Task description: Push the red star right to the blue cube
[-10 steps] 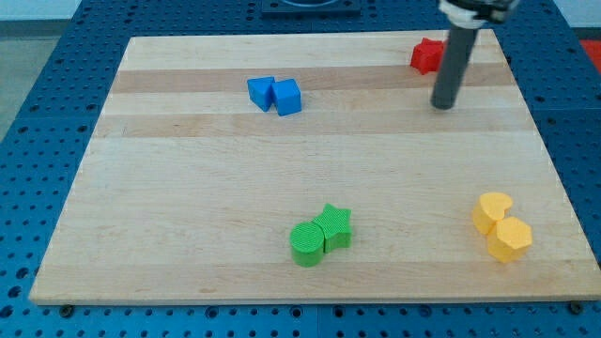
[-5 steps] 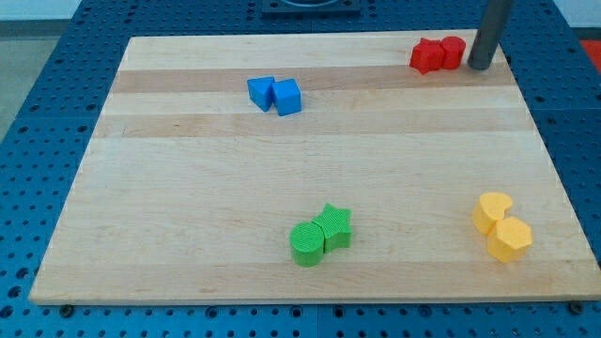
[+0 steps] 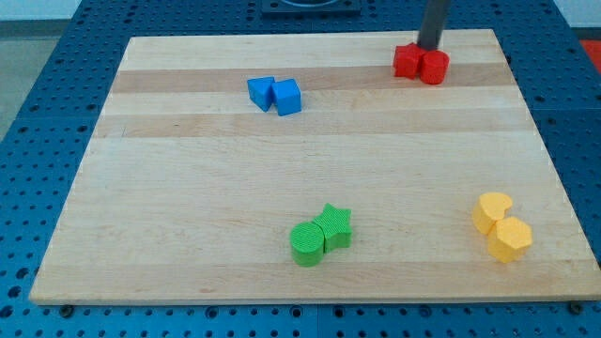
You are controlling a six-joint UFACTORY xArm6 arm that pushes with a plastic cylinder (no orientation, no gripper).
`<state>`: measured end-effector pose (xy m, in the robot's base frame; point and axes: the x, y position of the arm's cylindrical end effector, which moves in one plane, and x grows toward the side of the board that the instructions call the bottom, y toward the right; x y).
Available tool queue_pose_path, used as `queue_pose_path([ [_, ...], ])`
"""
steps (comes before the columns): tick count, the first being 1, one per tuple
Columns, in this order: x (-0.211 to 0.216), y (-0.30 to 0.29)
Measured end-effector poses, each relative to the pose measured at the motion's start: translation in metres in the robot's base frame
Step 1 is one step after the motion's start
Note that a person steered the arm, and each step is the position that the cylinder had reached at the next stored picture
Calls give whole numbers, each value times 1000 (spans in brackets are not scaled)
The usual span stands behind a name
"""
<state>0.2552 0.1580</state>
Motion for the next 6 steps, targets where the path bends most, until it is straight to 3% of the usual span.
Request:
queue_pose_path([
  [4, 56, -117],
  [5, 56, -115],
  [6, 51, -62],
])
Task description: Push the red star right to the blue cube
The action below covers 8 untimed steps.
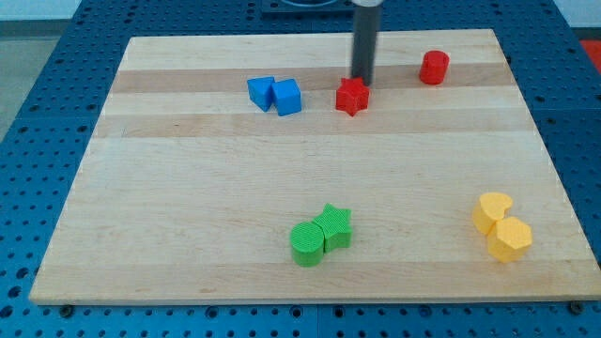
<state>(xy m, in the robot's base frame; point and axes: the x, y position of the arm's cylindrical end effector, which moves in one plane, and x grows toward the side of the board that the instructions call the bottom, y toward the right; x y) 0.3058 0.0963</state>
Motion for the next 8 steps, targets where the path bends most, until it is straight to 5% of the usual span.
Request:
queue_pose_path([
  [2, 49, 17],
  [7, 54, -70],
  [8, 70, -31],
])
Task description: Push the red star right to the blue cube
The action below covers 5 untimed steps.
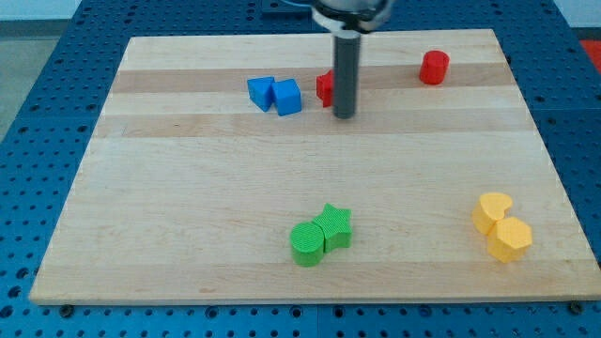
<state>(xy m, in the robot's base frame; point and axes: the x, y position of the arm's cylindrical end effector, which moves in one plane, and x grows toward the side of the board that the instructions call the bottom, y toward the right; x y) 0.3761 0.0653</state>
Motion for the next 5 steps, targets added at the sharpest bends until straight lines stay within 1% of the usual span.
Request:
queue_pose_path([
  [1, 0, 60],
  [2, -48, 72],
  [3, -58, 54],
  [5, -58, -8],
])
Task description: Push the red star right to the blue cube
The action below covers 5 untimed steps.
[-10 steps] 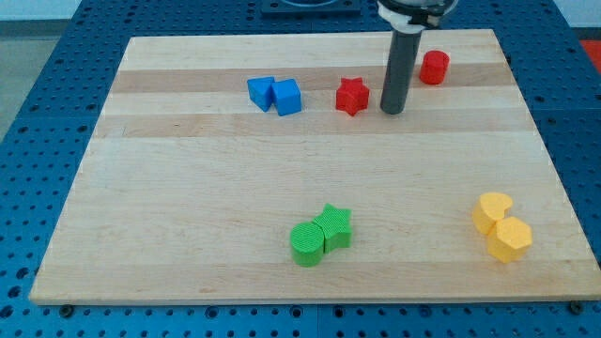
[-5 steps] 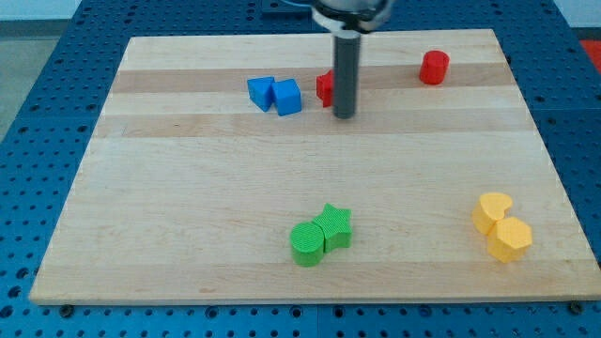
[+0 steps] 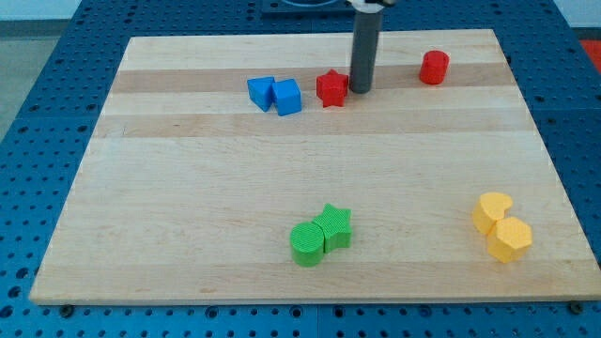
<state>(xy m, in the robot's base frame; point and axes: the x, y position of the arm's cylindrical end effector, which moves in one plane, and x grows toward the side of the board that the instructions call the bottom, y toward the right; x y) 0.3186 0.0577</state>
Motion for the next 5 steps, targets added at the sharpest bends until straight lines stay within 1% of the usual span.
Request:
queue_pose_path([
  [1, 0, -15],
  [2, 2, -16],
  [3, 19, -17],
  [4, 53, -22],
  [5, 69, -23],
])
